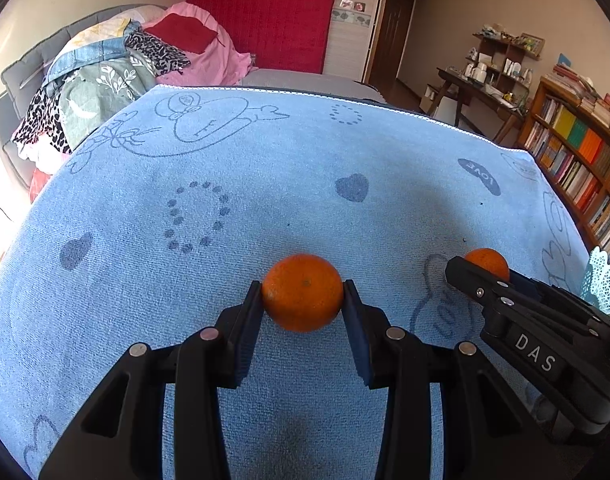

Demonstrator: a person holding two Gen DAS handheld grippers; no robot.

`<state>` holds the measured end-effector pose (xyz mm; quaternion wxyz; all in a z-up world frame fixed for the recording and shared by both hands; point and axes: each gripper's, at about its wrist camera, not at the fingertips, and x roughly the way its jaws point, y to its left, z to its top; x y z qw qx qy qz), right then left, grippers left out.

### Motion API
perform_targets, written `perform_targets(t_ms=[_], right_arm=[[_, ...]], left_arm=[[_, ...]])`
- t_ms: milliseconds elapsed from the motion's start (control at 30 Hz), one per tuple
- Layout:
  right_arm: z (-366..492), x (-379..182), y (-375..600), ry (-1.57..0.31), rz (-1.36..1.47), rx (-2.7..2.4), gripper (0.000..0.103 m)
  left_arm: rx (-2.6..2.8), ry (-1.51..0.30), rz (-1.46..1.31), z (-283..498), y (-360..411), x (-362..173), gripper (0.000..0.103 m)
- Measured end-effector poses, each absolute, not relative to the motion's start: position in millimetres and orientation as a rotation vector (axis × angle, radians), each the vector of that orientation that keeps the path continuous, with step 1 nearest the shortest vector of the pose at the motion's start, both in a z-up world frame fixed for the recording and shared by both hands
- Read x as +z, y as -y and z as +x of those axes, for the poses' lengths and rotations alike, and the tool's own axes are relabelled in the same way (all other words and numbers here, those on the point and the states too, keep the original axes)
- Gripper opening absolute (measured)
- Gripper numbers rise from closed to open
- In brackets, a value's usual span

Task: Organize fruits
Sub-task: 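Grasp the smaller orange with the right tool while the left tool holds its orange, then carry both oranges over the white basket with both tools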

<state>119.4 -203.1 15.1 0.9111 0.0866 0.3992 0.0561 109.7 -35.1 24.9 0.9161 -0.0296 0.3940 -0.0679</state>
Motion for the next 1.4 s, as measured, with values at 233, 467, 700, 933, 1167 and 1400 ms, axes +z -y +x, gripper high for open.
perform_targets(t_ms=[233, 467, 700, 933, 1167, 1400], right_arm=[[93, 29, 198, -0.794, 0.168, 0.123, 0.04], [69, 40, 205, -0.766, 0.186, 0.106, 0.04], [50, 51, 218, -0.741, 0.204, 0.066, 0.04], [30, 54, 229, -0.725, 0.24, 0.057, 0.04], [10, 61, 241, -0.702, 0.274, 0.056, 0.04], [-11, 67, 257, -0.681, 0.296, 0.054, 0.04]], left_arm=[[-0.159, -0.794, -0.049, 103, 38, 29, 0.04], [-0.191, -0.762, -0.047, 92, 42, 38, 0.04], [-0.211, -0.741, -0.04, 84, 46, 45, 0.04], [-0.232, -0.728, -0.011, 77, 56, 46, 0.04], [-0.23, -0.723, 0.015, 72, 64, 45, 0.04], [-0.247, -0.716, 0.05, 56, 73, 47, 0.04]])
